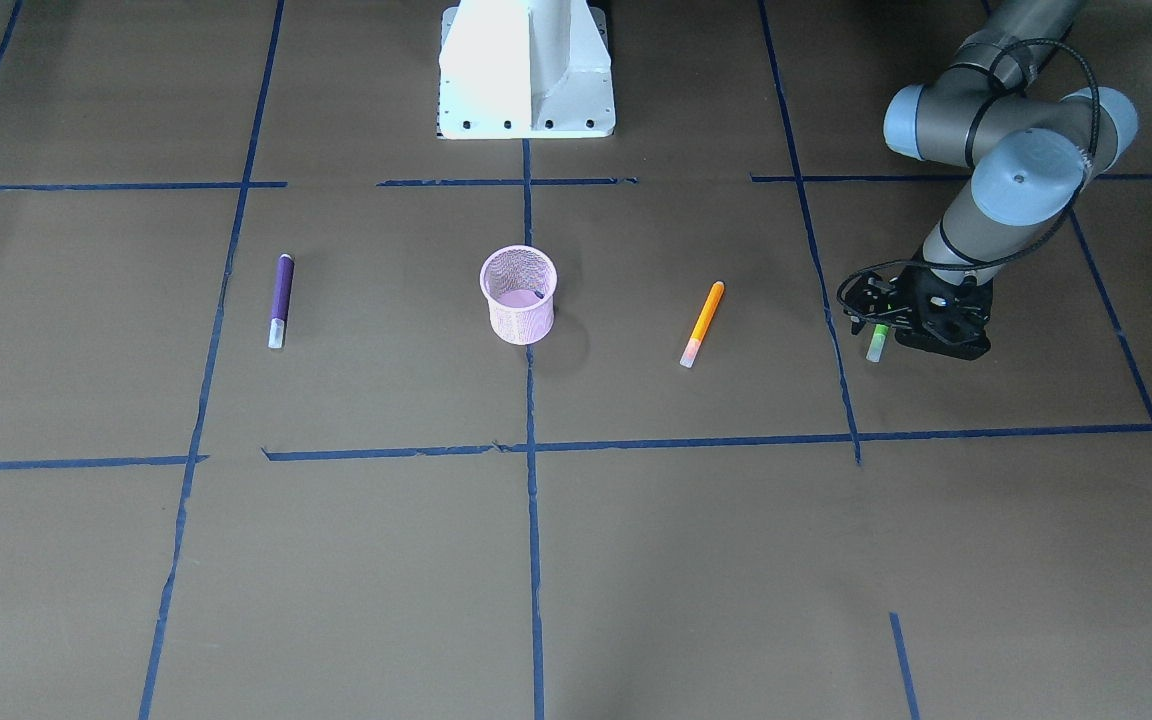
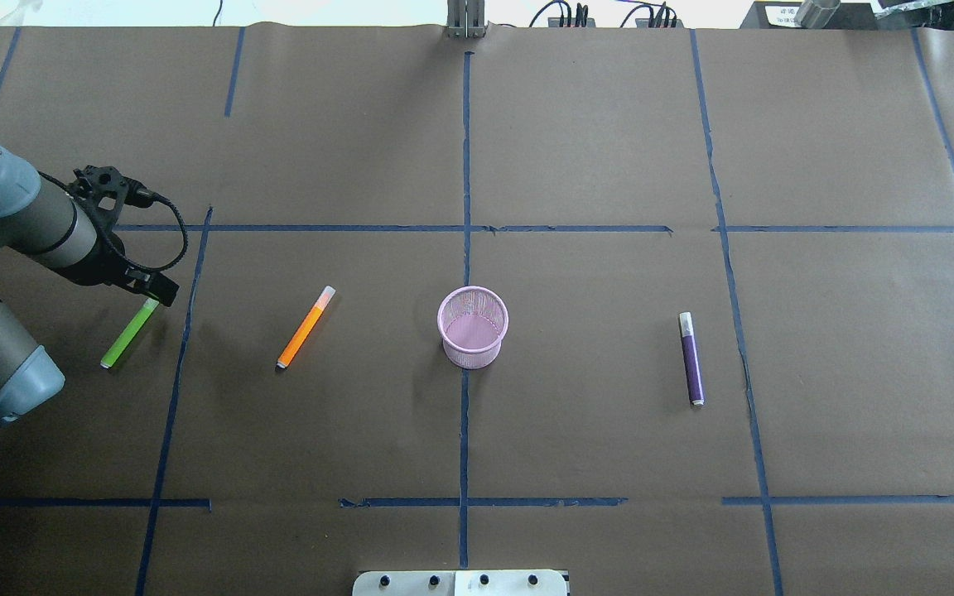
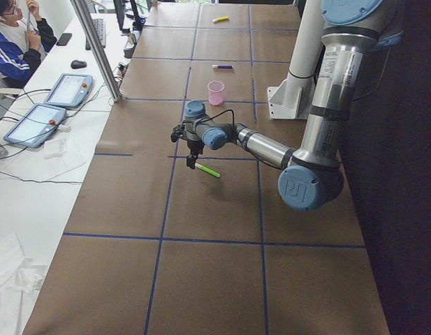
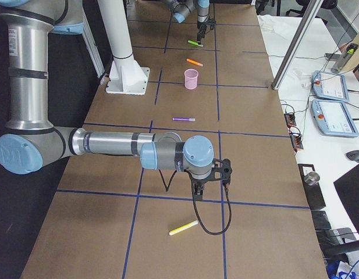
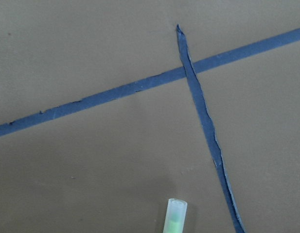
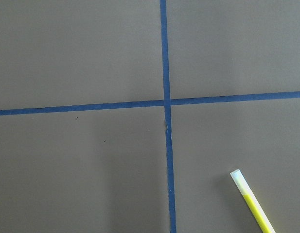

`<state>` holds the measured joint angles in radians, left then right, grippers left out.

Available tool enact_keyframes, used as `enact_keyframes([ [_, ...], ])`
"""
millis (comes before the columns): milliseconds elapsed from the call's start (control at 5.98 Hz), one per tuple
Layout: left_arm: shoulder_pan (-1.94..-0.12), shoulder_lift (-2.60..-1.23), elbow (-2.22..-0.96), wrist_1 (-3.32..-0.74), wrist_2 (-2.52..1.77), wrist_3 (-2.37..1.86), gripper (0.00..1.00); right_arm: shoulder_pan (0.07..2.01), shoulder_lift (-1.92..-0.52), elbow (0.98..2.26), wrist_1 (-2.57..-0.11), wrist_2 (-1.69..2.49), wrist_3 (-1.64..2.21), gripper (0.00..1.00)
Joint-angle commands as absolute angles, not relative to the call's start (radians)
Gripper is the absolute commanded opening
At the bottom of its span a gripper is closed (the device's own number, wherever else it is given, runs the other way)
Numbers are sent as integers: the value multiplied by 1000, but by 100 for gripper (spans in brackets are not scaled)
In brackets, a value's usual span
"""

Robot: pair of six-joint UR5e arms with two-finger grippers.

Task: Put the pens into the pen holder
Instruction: 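Lower the left gripper onto the green marker and close it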

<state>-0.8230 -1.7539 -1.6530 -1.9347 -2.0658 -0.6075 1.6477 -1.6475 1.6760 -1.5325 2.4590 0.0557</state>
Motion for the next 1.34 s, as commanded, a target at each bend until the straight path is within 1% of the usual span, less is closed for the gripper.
enact_keyframes([
  [0,-818,-1750,-1620,-2012,-2069,-632,98,1647,-1647,1677,-1532,2459,55,100],
  [335,-813,-1749,-1611,-2014,-2068,-629,92,1647,-1643,1677,-1532,2459,55,100],
  [502,-811,-1749,-1611,-2013,-2068,-627,85,1647,-1641,1677,-1532,2457,55,100],
  [669,-811,-1749,-1611,-2013,-2068,-627,76,1647,-1638,1677,-1532,2457,55,100],
  [1171,-811,-1749,-1608,-2011,-2068,-624,69,1647,-1638,1675,-1532,2457,54,100],
])
